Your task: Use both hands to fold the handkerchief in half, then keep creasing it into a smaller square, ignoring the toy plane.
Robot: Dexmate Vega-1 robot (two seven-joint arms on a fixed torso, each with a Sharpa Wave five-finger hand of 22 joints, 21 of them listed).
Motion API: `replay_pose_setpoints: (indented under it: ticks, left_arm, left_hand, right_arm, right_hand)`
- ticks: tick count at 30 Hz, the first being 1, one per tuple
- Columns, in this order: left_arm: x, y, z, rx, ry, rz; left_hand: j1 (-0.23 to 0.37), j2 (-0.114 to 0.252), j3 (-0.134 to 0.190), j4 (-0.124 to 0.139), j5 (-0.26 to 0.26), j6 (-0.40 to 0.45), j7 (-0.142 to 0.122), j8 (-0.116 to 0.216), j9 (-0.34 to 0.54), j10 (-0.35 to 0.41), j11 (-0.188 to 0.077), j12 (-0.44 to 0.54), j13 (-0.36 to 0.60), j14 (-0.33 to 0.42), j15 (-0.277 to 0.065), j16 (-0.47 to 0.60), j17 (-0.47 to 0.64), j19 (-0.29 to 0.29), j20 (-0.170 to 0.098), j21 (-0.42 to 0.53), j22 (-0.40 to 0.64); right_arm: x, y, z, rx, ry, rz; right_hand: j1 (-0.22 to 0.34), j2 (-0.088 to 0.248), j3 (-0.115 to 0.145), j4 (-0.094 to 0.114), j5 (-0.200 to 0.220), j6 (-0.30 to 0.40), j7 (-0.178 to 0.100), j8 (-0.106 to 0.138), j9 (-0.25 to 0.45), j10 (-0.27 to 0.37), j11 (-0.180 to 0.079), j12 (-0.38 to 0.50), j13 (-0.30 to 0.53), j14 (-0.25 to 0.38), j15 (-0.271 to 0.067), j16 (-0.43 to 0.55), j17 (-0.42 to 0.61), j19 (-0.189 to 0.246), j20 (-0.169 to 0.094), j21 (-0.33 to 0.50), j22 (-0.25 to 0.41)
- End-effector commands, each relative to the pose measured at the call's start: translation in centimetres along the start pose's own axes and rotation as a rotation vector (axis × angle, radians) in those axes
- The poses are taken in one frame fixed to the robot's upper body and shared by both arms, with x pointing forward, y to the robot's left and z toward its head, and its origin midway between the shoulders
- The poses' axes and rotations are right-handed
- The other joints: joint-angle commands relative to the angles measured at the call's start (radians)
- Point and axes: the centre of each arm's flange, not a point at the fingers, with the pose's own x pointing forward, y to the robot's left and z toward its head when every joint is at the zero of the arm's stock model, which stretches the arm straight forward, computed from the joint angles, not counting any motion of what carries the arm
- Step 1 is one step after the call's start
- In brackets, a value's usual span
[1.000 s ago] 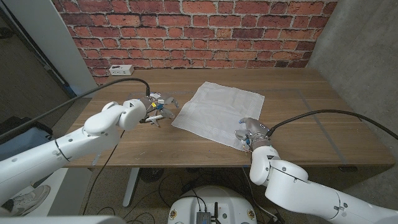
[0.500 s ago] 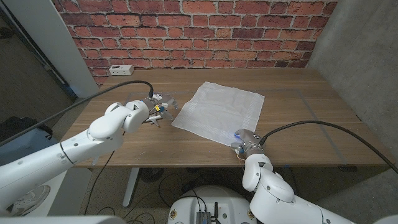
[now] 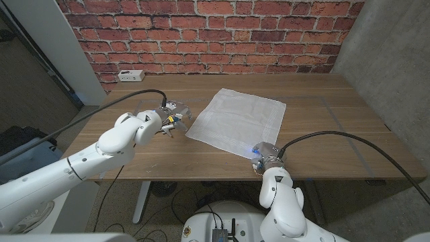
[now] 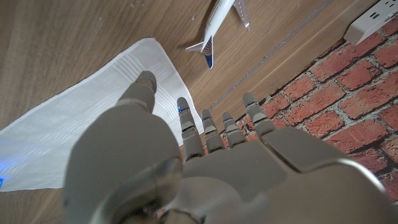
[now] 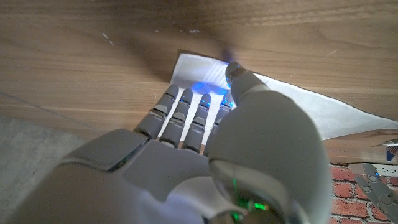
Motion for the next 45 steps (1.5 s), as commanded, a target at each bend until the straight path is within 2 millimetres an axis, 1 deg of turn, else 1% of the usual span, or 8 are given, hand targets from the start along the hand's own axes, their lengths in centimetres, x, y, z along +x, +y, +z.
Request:
replay_pose_setpoints:
  ticks: [1,3,9,14,22,24,31,45]
  left_arm:
    - [0.0,-0.2,-0.4,-0.042,-0.017,-0.003]
    - [0.1,-0.2,-0.4,-0.047,-0.022,-0.003]
    - [0.1,-0.2,-0.6,-0.055,-0.022,-0.001]
    - [0.1,-0.2,-0.7,-0.052,-0.018,-0.02]
    - [0.9,-0.2,-0.3,-0.024,-0.027,-0.076]
    - [1.2,-0.2,-0.2,-0.013,-0.026,-0.099]
    - [1.7,-0.3,0.1,0.006,-0.034,-0.1]
    - [2.3,-0.7,0.7,0.061,-0.026,-0.057]
  left_hand:
    - [-0.022,0.005,-0.012,0.009,-0.001,0.001,0.013,-0.003,0.004,0.009,0.004,0.006,0.002,0.003,-0.005,0.005,0.003,-0.001,-0.002,-0.004,0.005]
    - [-0.029,0.008,-0.016,0.013,-0.002,0.002,0.014,-0.003,0.004,0.01,0.004,0.007,0.002,0.003,-0.006,0.005,0.003,0.0,-0.002,-0.005,0.005]
    - [-0.04,0.012,-0.025,0.019,-0.003,-0.001,0.014,-0.006,0.004,0.009,0.003,0.008,0.003,0.003,-0.008,0.005,0.002,0.001,-0.002,-0.008,0.005]
    - [-0.047,0.01,-0.034,0.02,-0.003,-0.017,0.012,-0.014,0.004,0.004,0.002,0.006,0.002,0.0,-0.007,0.004,0.002,0.0,-0.003,-0.011,0.005]
    - [-0.059,-0.018,-0.063,0.014,0.005,-0.037,-0.001,-0.019,0.002,-0.02,0.002,0.0,0.002,-0.027,0.007,-0.003,0.001,-0.015,0.007,-0.028,0.005]
    - [-0.045,-0.016,-0.062,0.005,0.01,-0.034,-0.022,-0.016,0.001,-0.028,-0.003,-0.002,0.002,-0.035,0.009,-0.004,0.001,-0.018,0.003,-0.034,0.005]
    - [-0.003,-0.003,-0.059,-0.017,0.014,-0.053,-0.088,-0.018,-0.001,-0.052,0.007,-0.005,0.001,-0.06,0.027,-0.003,0.0,-0.024,0.012,-0.048,0.005]
    - [0.013,0.0,-0.068,-0.021,0.014,-0.003,-0.099,-0.002,-0.001,-0.028,0.002,0.009,0.001,-0.052,0.014,0.004,0.0,-0.012,0.004,-0.054,0.006]
  right_arm:
    - [0.2,-1.3,-0.6,-0.17,0.02,-0.307]
    - [0.5,-1.0,-0.9,-0.179,-0.003,-0.345]
    - [1.7,-0.4,-1.5,-0.187,-0.052,-0.435]
    - [1.7,-0.5,-1.4,-0.166,-0.073,-0.503]
    - [1.3,-1.3,-1.3,-0.136,-0.066,-0.452]
    - [1.2,-1.4,-1.4,-0.134,-0.064,-0.449]
    - [1.0,-1.4,-1.7,-0.115,-0.061,-0.448]
    - [1.0,-1.2,-1.6,-0.107,-0.048,-0.438]
  right_hand:
    - [0.133,0.008,-0.057,-0.008,-0.018,0.126,-0.007,0.008,0.005,0.108,-0.022,0.066,0.044,0.128,-0.186,0.189,0.194,0.083,-0.023,0.04,0.016]
    - [0.183,0.021,-0.083,-0.001,-0.024,0.216,-0.03,0.026,0.013,0.187,-0.028,0.113,0.069,0.191,-0.19,0.282,0.295,0.114,-0.03,0.062,0.021]
    - [0.225,0.014,-0.142,0.018,-0.034,0.432,0.033,0.114,0.055,0.414,-0.012,0.299,0.188,0.343,-0.189,0.39,0.488,0.167,-0.028,0.124,0.037]
    - [0.236,0.014,-0.164,0.015,-0.031,0.454,0.045,0.137,0.077,0.458,-0.002,0.362,0.248,0.384,-0.185,0.463,0.599,0.19,-0.023,0.158,0.047]
    - [0.08,0.01,-0.172,0.065,-0.018,0.159,-0.011,-0.026,0.022,0.125,0.01,0.15,0.135,0.2,-0.172,0.085,0.386,0.121,0.016,0.182,0.027]
    - [0.057,0.01,-0.169,0.069,-0.012,0.128,-0.059,-0.034,0.017,0.096,0.004,0.116,0.113,0.187,-0.17,0.035,0.344,0.108,0.021,0.182,0.022]
    - [0.016,0.007,-0.173,0.079,-0.009,0.104,-0.004,-0.035,0.015,0.079,0.007,0.084,0.091,0.164,-0.165,-0.017,0.306,0.1,0.027,0.184,0.017]
    - [-0.014,0.006,-0.176,0.088,-0.006,0.113,0.009,-0.028,0.012,0.093,0.014,0.073,0.076,0.168,-0.164,-0.04,0.286,0.09,0.033,0.183,0.014]
